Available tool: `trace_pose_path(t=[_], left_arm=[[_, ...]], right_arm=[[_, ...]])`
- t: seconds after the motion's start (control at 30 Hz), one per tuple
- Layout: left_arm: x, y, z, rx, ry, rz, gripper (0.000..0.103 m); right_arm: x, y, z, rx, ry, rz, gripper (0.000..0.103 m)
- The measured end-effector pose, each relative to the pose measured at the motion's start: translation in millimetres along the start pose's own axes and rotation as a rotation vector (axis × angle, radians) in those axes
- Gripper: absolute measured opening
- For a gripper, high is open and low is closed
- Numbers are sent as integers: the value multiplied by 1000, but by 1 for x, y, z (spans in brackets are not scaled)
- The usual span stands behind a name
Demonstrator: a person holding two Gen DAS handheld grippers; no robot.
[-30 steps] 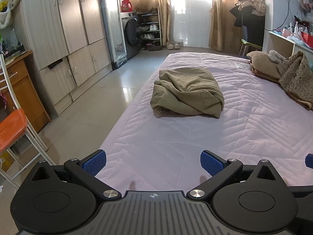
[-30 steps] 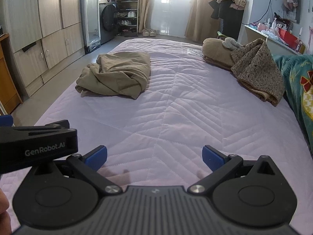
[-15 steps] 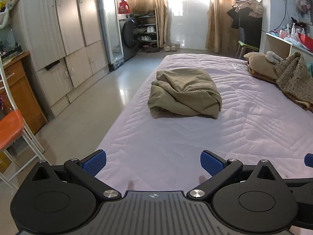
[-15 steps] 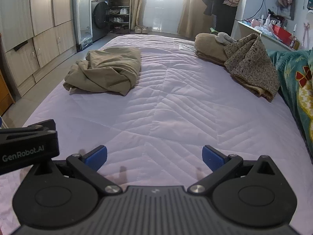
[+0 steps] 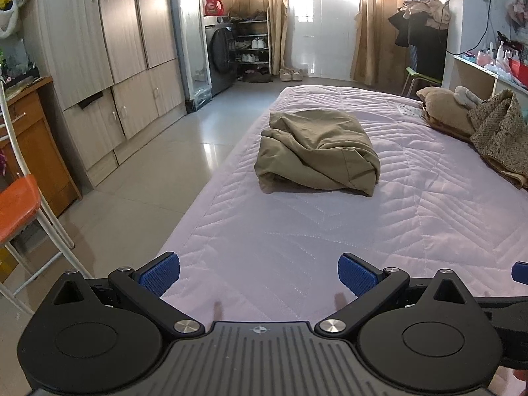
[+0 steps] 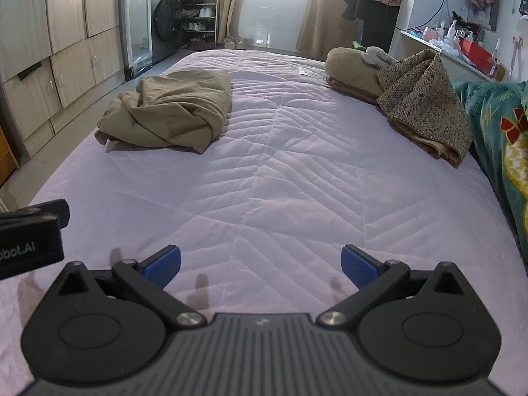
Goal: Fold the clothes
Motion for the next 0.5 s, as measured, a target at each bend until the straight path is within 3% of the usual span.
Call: trace_pose_path(t=[0.5], left_arm=[[-2, 1, 5, -10, -20, 2, 103]], right_arm=[[3, -2, 13, -42, -30, -3, 103]])
Point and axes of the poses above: each gripper's, at about its wrist camera, not at the fingertips, and x roughly the way its jaws point, z to its left, y to its underside, the point moved 5 cm from there along x, roughly the way its jaws point, and after that the axes turned 2 degrees about -x, right-handed, at the moved point
